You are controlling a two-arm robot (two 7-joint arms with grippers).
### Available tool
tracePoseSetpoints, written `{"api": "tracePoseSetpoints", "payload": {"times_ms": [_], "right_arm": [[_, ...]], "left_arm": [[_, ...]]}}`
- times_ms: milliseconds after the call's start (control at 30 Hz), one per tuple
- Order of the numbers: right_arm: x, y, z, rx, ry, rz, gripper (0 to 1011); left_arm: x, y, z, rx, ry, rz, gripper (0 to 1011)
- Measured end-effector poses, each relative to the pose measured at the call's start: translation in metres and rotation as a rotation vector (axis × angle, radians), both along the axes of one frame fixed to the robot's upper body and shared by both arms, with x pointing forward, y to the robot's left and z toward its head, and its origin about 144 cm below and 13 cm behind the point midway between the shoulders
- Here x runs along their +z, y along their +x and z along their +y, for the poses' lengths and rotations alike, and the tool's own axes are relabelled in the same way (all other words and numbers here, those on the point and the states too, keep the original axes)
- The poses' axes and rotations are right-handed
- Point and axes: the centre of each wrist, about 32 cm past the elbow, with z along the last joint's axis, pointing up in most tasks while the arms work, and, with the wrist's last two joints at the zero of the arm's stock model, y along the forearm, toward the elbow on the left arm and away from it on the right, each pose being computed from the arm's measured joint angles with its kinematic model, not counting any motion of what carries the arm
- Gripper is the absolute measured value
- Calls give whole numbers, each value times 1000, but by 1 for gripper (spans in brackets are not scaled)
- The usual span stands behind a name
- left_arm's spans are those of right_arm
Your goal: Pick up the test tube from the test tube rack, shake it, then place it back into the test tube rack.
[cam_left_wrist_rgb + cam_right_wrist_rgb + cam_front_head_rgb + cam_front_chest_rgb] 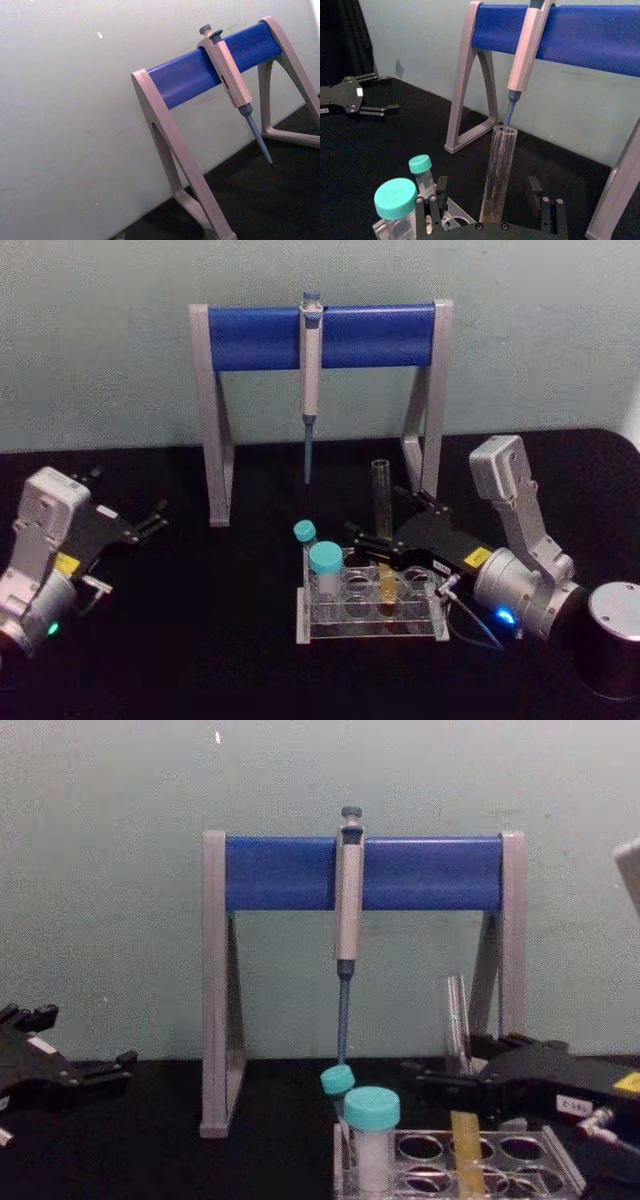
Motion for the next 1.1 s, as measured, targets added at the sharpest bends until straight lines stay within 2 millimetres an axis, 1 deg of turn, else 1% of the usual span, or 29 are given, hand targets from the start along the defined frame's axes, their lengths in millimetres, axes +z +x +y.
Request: {"api": "tracePoseSetpoints", "payload": {"times_ms": [533,667,767,833,900,1000,1033,1100], "right_arm": [[1,2,1,1,0,-6,1000],[1,2,1,1,1,-5,934],[1,1,1,1,1,-5,860],[1,1,1,1,1,-5,788],[1,1,1,1,2,-5,754],[1,1,1,1,2,-5,634],[1,1,1,1,2,-6,634],[1,1,1,1,2,-6,559]], "left_arm": [[0,0,0,0,0,0,1010],[0,0,0,0,0,0,1010],[0,0,0,0,0,0,1010],[0,0,0,0,0,0,1010],[0,0,0,0,0,0,1010],[0,0,0,0,0,0,1010],[0,0,0,0,0,0,1009],[0,0,0,0,0,0,1010]]}}
